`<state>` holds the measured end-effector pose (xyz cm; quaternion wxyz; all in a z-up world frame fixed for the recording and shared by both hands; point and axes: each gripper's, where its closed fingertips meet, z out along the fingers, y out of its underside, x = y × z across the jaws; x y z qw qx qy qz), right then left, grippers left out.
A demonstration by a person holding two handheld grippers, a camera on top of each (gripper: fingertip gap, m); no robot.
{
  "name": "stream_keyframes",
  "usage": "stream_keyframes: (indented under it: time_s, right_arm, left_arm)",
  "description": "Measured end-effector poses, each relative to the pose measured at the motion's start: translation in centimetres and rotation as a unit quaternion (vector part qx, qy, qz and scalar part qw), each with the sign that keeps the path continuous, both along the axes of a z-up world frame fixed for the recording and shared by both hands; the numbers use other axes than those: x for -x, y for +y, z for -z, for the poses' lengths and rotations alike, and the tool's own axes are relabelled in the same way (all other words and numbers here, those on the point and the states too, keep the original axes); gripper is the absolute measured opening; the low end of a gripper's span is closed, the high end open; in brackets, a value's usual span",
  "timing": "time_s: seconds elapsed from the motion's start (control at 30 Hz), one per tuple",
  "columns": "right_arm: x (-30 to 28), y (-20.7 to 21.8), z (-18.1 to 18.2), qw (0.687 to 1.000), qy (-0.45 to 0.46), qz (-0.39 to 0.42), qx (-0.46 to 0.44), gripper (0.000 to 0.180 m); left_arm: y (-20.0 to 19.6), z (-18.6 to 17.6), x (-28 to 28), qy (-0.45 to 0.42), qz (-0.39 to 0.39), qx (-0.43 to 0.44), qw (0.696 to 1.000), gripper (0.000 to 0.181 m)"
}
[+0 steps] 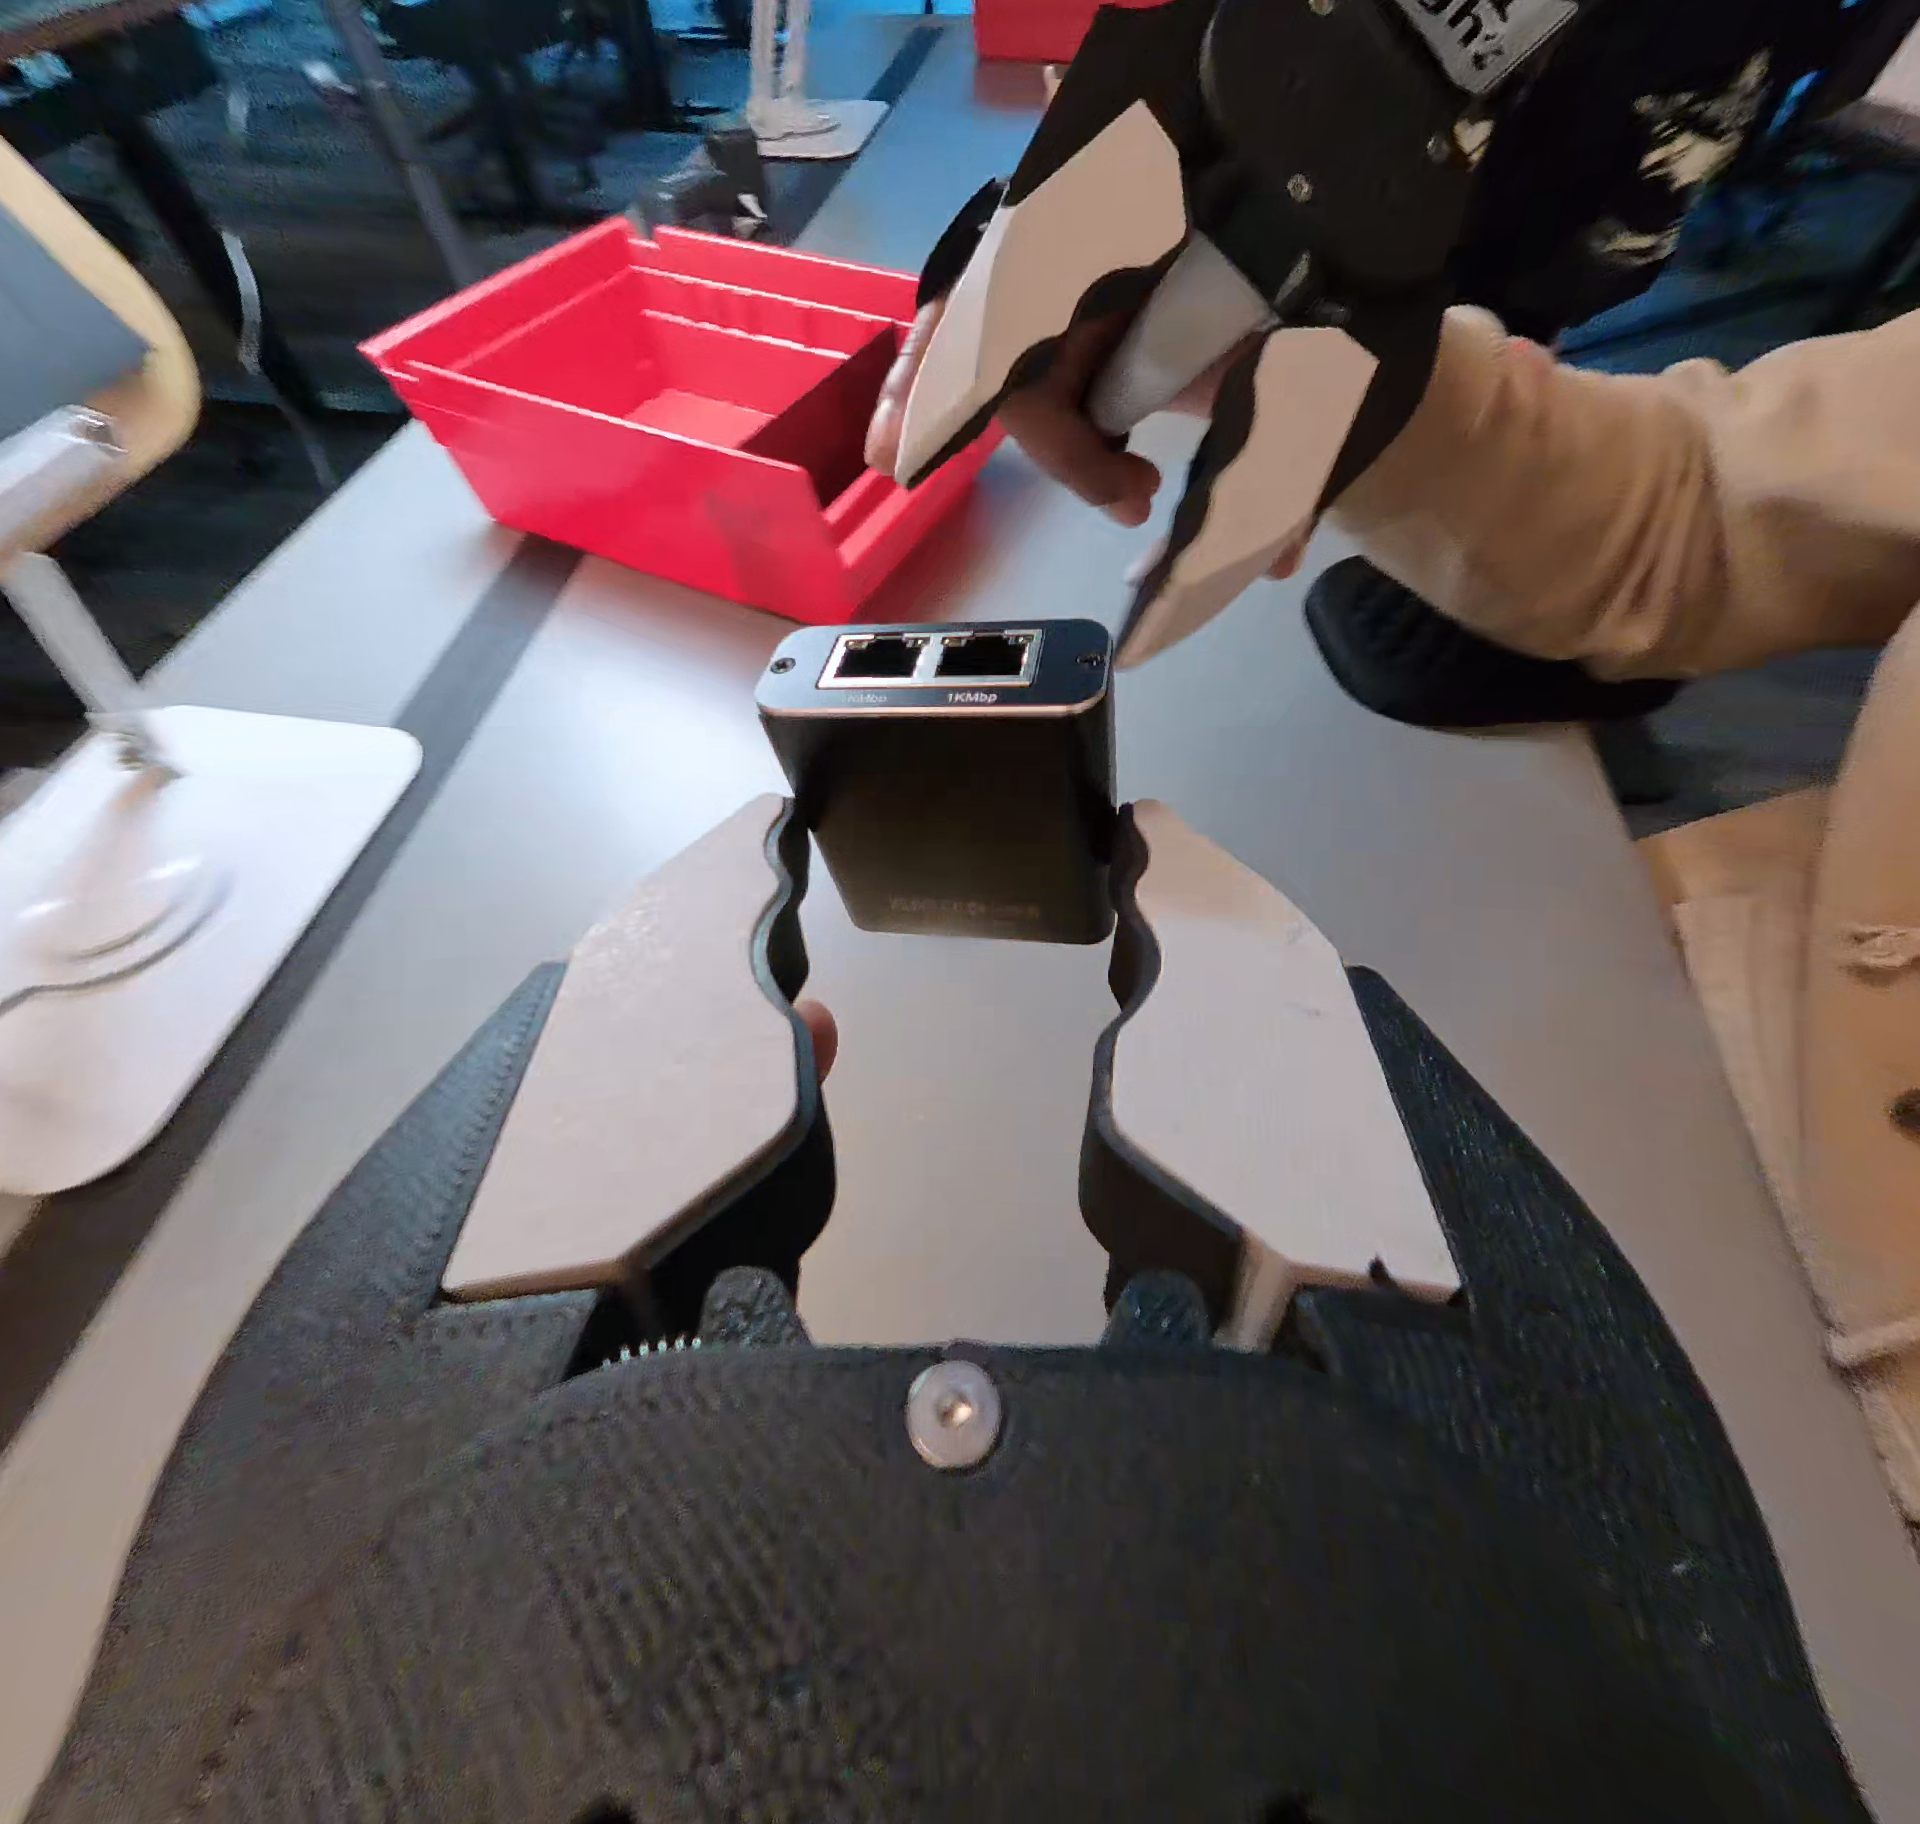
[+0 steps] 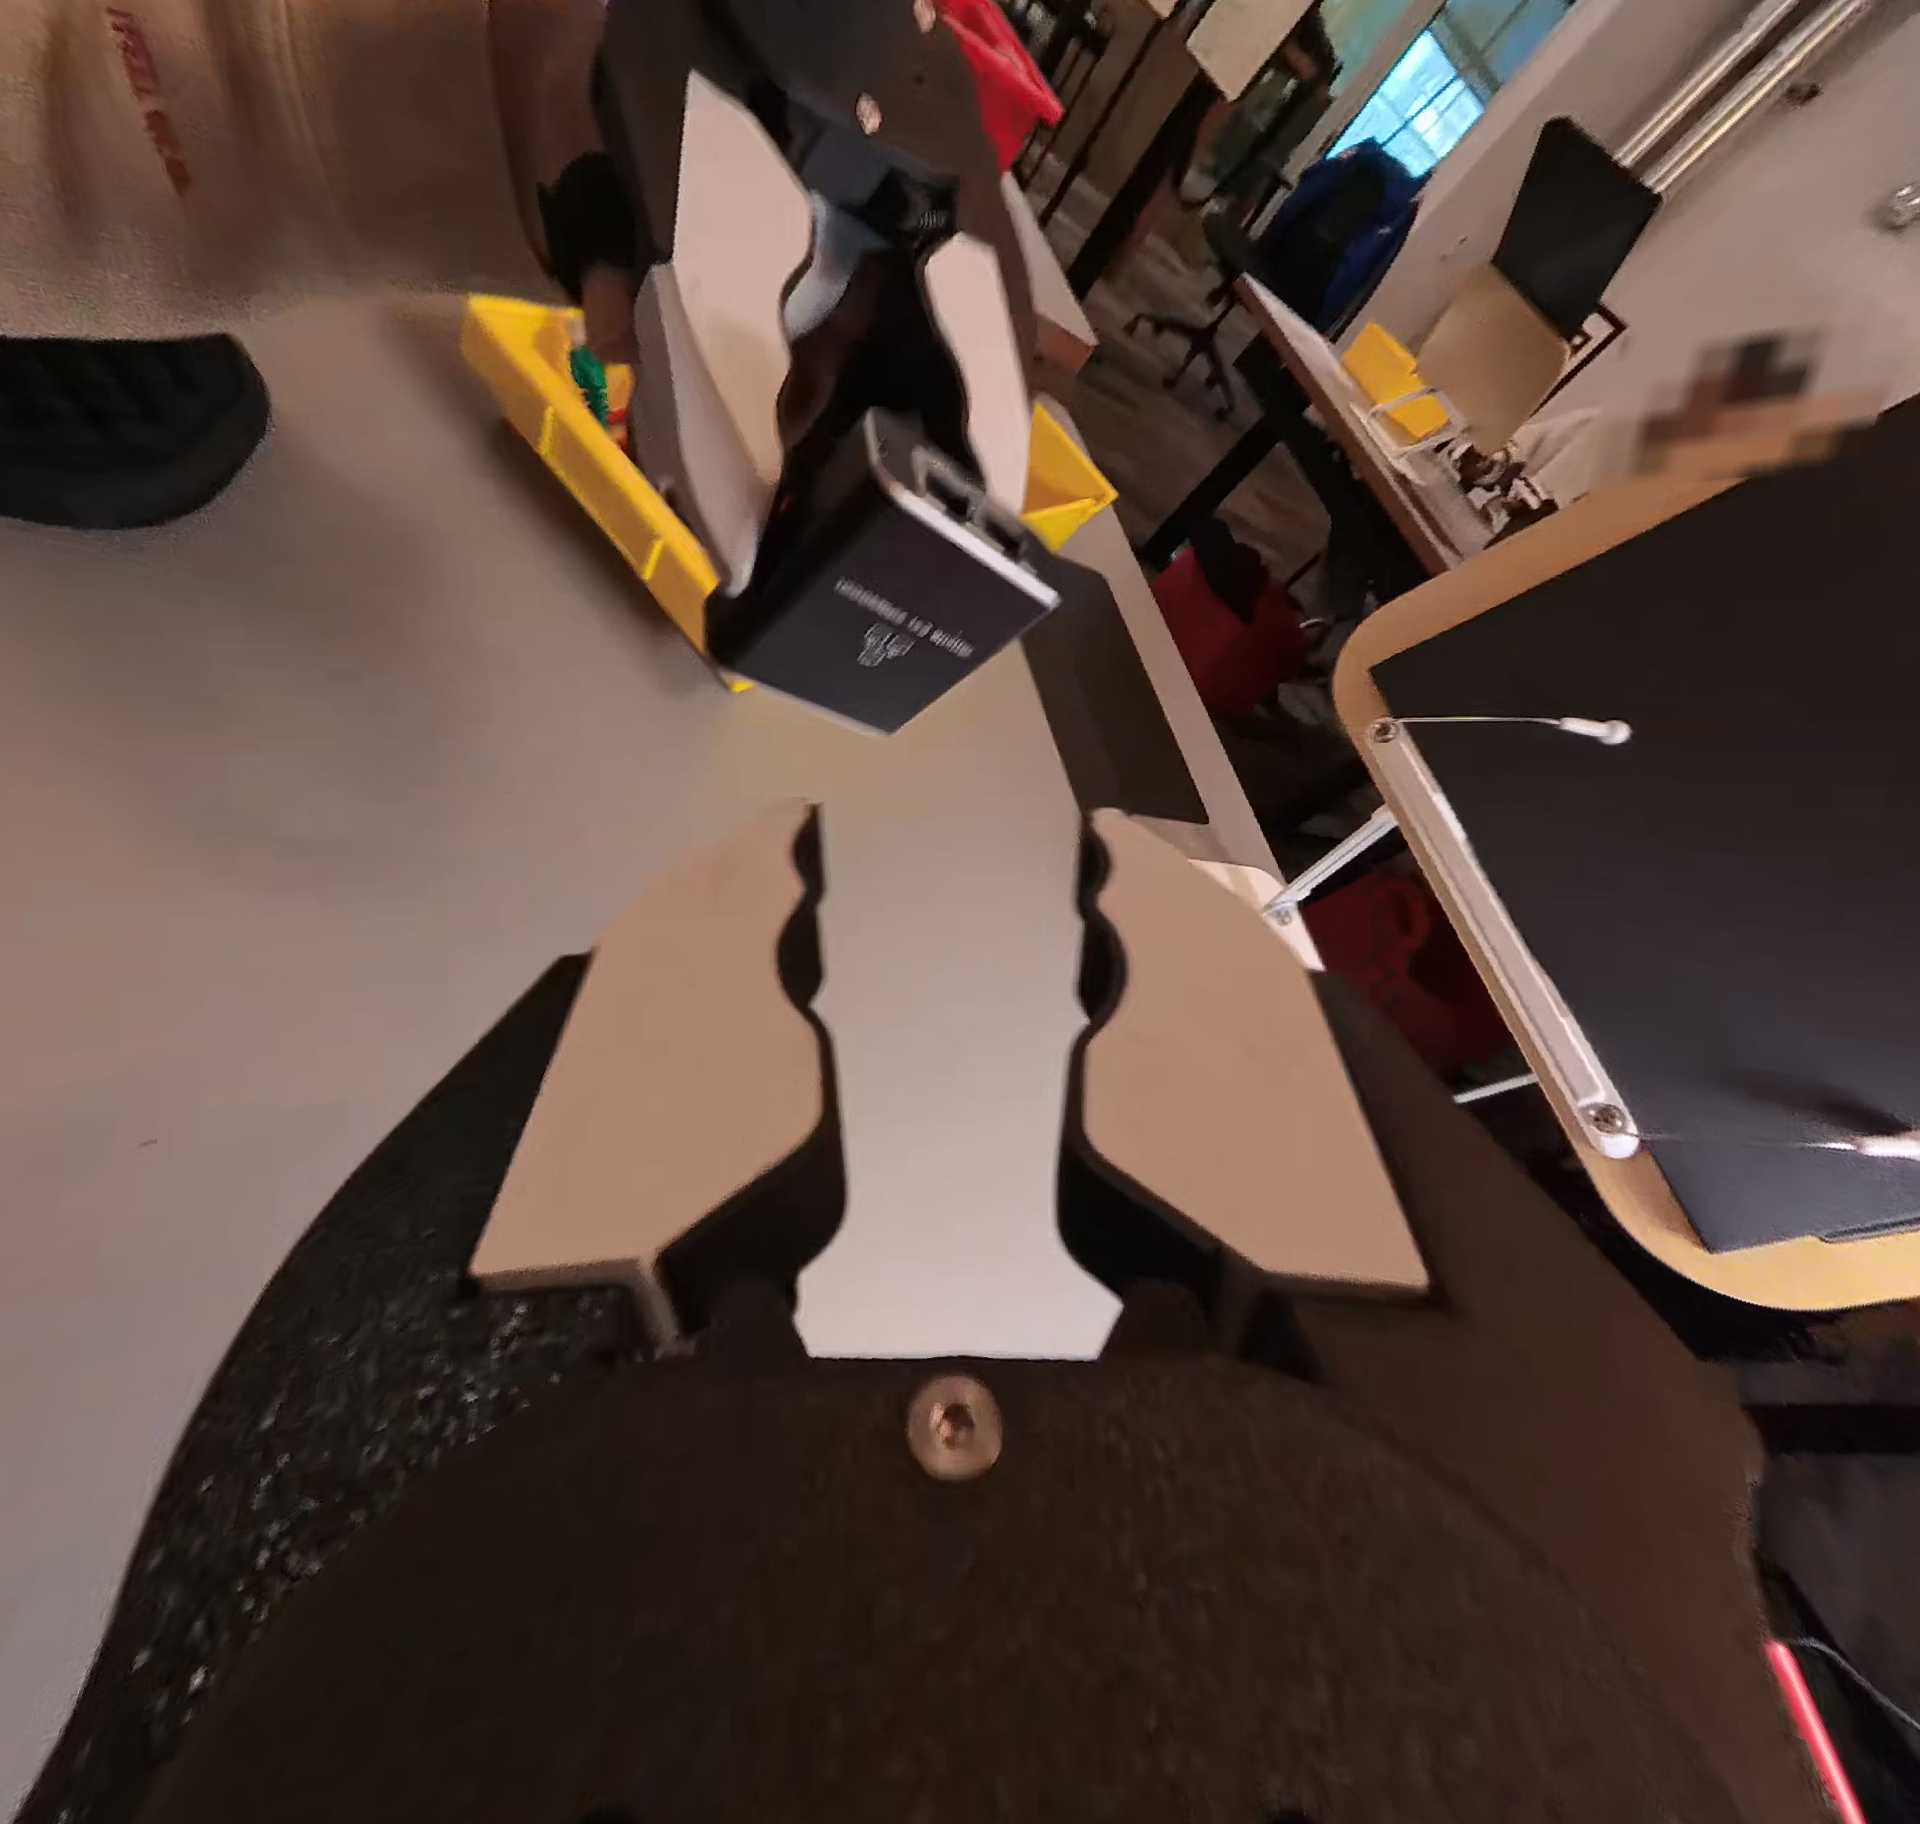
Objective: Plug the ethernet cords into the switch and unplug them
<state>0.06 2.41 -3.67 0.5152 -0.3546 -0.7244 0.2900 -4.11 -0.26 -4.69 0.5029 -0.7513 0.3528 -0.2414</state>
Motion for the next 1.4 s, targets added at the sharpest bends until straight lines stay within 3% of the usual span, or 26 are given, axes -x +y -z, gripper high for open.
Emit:
stream_keyframes:
  time_s: [0.13,0.3,0.4,0.57,0.73,0.87,0.97,1.13,1.27,1.4]
  right_arm:
    - [0.5,0.6,-0.5,0.997,0.064,-0.015,0.051,0.0]
    - [0.7,1.3,-0.2,0.99,0.089,-0.027,0.102,0.0]
    - [0.5,-0.2,1.2,0.996,0.054,-0.069,0.025,0.0]
    - [0.7,-1.0,4.1,0.996,-0.046,-0.053,-0.053,0.0]
    - [1.3,-1.5,7.3,0.985,-0.12,-0.042,-0.118,0.047]
    - [1.8,-3.8,9.7,0.972,-0.16,-0.073,-0.158,0.061]
    - [2.4,-5.4,11.6,0.958,-0.176,-0.094,-0.208,0.056]
    - [3.1,-6.5,12.9,0.95,-0.156,-0.113,-0.246,0.027]
    - [3.3,-4.0,9.5,0.983,-0.092,-0.065,-0.147,0.026]
    - [2.4,-2.0,4.5,0.997,0.012,-0.067,0.047,0.026]
  left_arm:
    - [0.7,1.9,0.2,-0.033,-0.005,0.038,0.999,0.057]
    - [0.8,3.5,0.0,-0.046,0.006,0.076,0.996,0.057]
    - [0.3,4.6,-0.5,-0.049,0.027,0.112,0.992,0.057]
    - [0.1,7.3,-0.9,-0.035,0.028,0.18,0.983,0.057]
    - [-0.7,9.5,-1.6,-0.016,0.049,0.23,0.972,0.057]
    - [-2.2,10.7,-2.1,0.008,0.086,0.261,0.961,0.057]
    - [-3.6,11.5,-2.9,0.029,0.126,0.275,0.953,0.057]
    - [-3.9,10.9,-3.2,0.01,0.149,0.261,0.954,0.053]
    - [-2.1,7.4,-1.9,-0.028,0.111,0.155,0.981,0.048]
    - [-0.7,3.2,-0.7,-0.038,0.051,0.041,0.997,0.051]
